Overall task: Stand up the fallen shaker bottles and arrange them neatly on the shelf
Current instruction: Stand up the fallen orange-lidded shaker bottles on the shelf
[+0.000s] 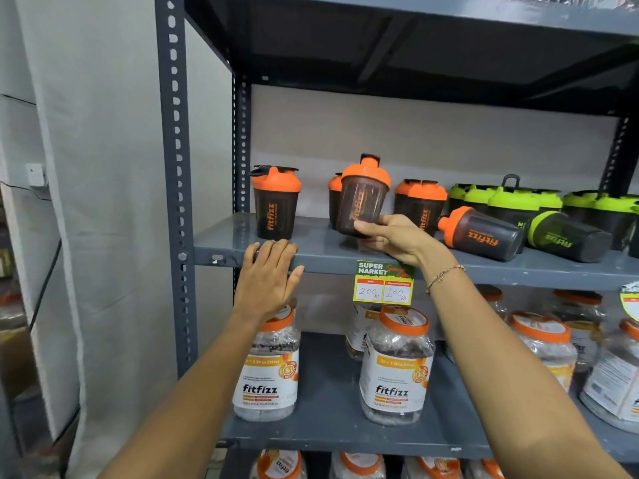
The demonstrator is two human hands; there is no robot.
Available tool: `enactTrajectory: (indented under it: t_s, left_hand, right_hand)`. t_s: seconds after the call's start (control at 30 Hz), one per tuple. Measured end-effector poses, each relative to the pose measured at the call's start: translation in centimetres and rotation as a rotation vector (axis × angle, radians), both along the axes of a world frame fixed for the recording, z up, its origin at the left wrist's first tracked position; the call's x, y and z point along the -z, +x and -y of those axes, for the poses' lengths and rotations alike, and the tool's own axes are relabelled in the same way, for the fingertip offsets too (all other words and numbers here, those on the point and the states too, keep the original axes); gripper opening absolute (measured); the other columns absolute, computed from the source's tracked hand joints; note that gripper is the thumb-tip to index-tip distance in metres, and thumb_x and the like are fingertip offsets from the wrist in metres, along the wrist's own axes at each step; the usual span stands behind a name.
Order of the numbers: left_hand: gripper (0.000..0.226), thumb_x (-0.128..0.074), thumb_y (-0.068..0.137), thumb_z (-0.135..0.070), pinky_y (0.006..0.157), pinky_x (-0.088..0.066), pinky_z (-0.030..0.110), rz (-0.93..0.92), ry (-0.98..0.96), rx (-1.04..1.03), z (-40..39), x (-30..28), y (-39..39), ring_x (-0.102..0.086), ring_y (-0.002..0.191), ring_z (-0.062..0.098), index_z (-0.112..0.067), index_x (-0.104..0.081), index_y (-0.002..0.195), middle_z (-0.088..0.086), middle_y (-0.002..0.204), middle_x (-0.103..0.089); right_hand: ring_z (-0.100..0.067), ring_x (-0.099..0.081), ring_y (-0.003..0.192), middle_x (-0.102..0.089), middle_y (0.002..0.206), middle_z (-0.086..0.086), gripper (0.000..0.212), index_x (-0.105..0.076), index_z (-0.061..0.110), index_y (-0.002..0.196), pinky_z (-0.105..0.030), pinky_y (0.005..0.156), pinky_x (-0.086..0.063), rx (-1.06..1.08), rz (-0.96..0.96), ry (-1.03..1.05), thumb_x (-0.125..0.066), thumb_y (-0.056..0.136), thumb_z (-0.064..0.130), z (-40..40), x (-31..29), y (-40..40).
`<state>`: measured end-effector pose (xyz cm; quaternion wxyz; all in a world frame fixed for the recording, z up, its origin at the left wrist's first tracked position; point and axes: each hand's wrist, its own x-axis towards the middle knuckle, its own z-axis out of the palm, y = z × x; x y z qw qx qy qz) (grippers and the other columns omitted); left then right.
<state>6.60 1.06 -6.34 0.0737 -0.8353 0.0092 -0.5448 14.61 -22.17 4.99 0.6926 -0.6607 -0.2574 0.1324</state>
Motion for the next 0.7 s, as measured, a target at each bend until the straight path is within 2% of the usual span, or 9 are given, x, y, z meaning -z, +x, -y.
enactTrajectory:
  t_s: [0.1, 0.2, 0.27, 0.37, 0.47, 0.57, 0.63, 0.7]
  left_hand:
    - [0.039, -0.039, 0.091, -0.042, 0.099, -0.029, 0.041, 0.039, 0.019, 0.001, -0.1, 0.2, 0.4, -0.054, 0.108, 0.027, -0.015, -0.048, 0.117, 0.009, 0.115, -0.063]
    - [0.038, -0.039, 0.091, -0.041, 0.098, -0.030, 0.041, 0.067, 0.036, -0.008, -0.2, 0.3, 0.6, -0.049, 0.108, 0.025, -0.014, -0.048, 0.116, 0.009, 0.115, -0.063]
    - [0.038, -0.040, 0.091, -0.041, 0.098, -0.030, 0.041, 0.068, 0.044, -0.020, -0.2, 0.4, 0.6, -0.049, 0.108, 0.025, -0.014, -0.048, 0.116, 0.009, 0.115, -0.062]
    - [0.038, -0.040, 0.091, -0.041, 0.098, -0.030, 0.041, 0.069, 0.049, -0.031, -0.2, 0.4, 0.8, -0.047, 0.109, 0.024, -0.014, -0.048, 0.116, 0.009, 0.116, -0.062]
    - [0.038, -0.040, 0.090, -0.042, 0.098, -0.029, 0.041, 0.080, 0.049, -0.040, -0.2, 0.5, 0.9, -0.044, 0.109, 0.024, -0.014, -0.048, 0.116, 0.009, 0.115, -0.062]
    - [0.038, -0.041, 0.090, -0.041, 0.098, -0.029, 0.041, 0.083, 0.028, -0.041, 0.0, 0.5, 1.0, -0.044, 0.109, 0.024, -0.014, -0.048, 0.115, 0.010, 0.115, -0.062]
    - [0.037, -0.042, 0.089, -0.040, 0.099, -0.028, 0.041, 0.089, 0.005, -0.035, 0.2, 0.6, 1.0, -0.044, 0.109, 0.023, -0.014, -0.048, 0.115, 0.009, 0.115, -0.062]
    - [0.036, -0.041, 0.089, -0.039, 0.100, -0.028, 0.042, 0.089, -0.011, -0.028, 0.3, 0.6, 0.9, -0.044, 0.109, 0.024, -0.014, -0.048, 0.115, 0.009, 0.115, -0.062]
  right_hand:
    - [-0.023, -0.067, 0.103, -0.071, 0.105, -0.009, 0.033, -0.062, 0.005, 0.109, -0.033, 0.095, -0.053, 0.050, 0.126, -0.162, -0.072, 0.079, -0.002, -0.3, -0.2, 0.9]
    - [-0.026, -0.066, 0.108, -0.071, 0.109, -0.012, 0.044, -0.061, 0.001, 0.118, -0.034, 0.096, -0.051, 0.110, 0.219, -0.303, -0.075, 0.077, 0.000, -0.8, -0.2, 1.9]
    - [-0.024, -0.065, 0.107, -0.069, 0.112, -0.012, 0.048, -0.058, -0.002, 0.123, -0.031, 0.094, -0.052, 0.130, 0.248, -0.347, -0.074, 0.078, 0.001, -1.1, -0.1, 2.3]
    - [-0.025, -0.063, 0.112, -0.069, 0.117, -0.012, 0.052, -0.057, 0.001, 0.124, -0.040, 0.103, -0.047, 0.138, 0.257, -0.400, -0.077, 0.076, 0.006, -1.5, -0.1, 3.0]
    - [-0.026, -0.063, 0.113, -0.069, 0.117, -0.010, 0.061, -0.057, 0.005, 0.123, -0.045, 0.106, -0.045, 0.131, 0.273, -0.425, -0.082, 0.069, 0.014, -1.5, 0.2, 4.2]
    - [-0.024, -0.059, 0.118, -0.065, 0.125, -0.009, 0.060, -0.052, 0.003, 0.126, -0.042, 0.108, -0.043, 0.116, 0.256, -0.413, -0.079, 0.074, 0.008, -1.8, -0.1, 3.1]
    - [-0.020, -0.058, 0.115, -0.062, 0.123, -0.004, 0.052, -0.048, 0.008, 0.123, -0.035, 0.102, -0.045, 0.106, 0.253, -0.415, -0.075, 0.079, 0.003, -2.1, -0.2, 2.5]
    - [-0.019, -0.056, 0.116, -0.061, 0.125, -0.004, 0.057, -0.046, 0.008, 0.128, -0.033, 0.100, -0.044, 0.090, 0.259, -0.419, -0.075, 0.079, 0.005, -2.5, -0.2, 2.3]
